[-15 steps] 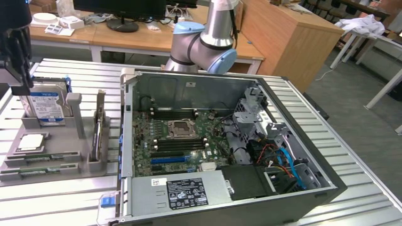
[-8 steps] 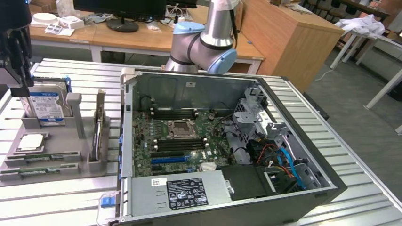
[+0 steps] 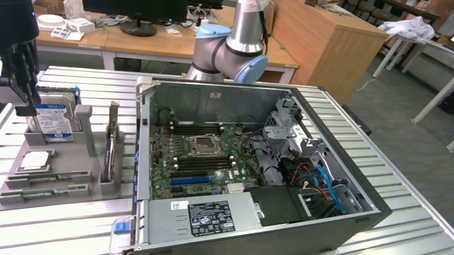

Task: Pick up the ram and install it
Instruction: 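Pick up the ram and move it above insertion slot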

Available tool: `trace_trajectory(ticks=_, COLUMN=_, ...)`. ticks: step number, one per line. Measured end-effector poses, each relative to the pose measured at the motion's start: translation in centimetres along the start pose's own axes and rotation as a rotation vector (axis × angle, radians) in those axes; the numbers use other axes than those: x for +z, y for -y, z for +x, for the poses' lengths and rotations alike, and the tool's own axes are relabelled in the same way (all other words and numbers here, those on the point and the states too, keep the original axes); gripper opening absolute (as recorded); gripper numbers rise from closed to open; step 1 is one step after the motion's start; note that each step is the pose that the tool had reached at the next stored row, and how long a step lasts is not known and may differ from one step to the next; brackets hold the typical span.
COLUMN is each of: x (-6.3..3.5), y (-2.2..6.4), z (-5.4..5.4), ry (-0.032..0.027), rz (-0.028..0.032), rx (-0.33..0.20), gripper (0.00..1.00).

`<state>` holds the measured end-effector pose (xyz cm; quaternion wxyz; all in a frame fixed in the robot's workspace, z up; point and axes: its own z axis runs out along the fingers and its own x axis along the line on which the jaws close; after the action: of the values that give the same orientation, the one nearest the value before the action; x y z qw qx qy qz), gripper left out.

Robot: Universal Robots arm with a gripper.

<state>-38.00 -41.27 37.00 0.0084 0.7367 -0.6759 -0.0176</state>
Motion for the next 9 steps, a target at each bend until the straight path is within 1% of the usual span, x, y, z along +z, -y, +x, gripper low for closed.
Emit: trace_trajectory(ticks=9, x=1.63, y=0.06, z=0.0, ry=0.0, rz=0.0, rx=0.0, gripper=0.36)
